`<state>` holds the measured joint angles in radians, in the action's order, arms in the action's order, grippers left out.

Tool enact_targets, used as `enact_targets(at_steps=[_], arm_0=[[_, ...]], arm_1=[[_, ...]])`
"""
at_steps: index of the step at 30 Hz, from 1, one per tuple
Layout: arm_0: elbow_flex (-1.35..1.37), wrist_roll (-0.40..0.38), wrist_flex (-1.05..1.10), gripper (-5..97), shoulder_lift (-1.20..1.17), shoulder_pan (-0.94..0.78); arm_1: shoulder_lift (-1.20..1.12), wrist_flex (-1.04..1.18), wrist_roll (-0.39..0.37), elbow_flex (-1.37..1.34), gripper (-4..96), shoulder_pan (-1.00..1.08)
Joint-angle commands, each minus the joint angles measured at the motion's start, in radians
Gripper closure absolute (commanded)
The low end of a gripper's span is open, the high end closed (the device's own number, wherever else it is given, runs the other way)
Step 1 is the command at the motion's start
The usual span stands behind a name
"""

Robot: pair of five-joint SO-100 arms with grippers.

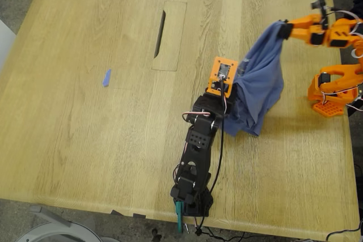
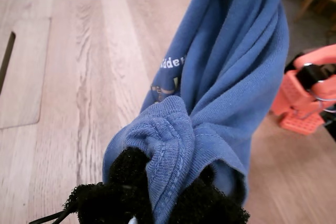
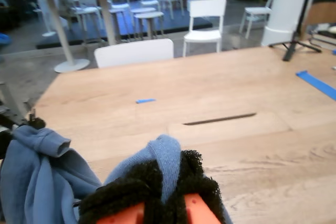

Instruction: Fold a T-shirt

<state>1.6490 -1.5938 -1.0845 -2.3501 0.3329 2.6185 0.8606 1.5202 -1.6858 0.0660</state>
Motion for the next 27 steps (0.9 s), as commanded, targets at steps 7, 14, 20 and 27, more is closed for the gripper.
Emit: enact_targets(at_steps=[7, 14, 20, 27], arm_0=[[0.276, 0.009, 0.371, 92, -0.101, -0.127], [0.402, 0.015, 0.606, 92, -0.043, -0.218], [0.436, 0.025, 0.842, 92, 0.100, -0.304], [0.420, 0.026, 1.081, 92, 0.321, -0.347]], arm_1=[[0.038, -0.310, -0.005, -0.324, 91.3, 0.101], [-0.009, -0.606, -0.009, -0.538, 91.3, 0.149], [-0.094, -0.824, -0.011, -0.675, 91.3, 0.175], [-0.330, -1.146, -0.011, -0.727, 91.3, 0.225]])
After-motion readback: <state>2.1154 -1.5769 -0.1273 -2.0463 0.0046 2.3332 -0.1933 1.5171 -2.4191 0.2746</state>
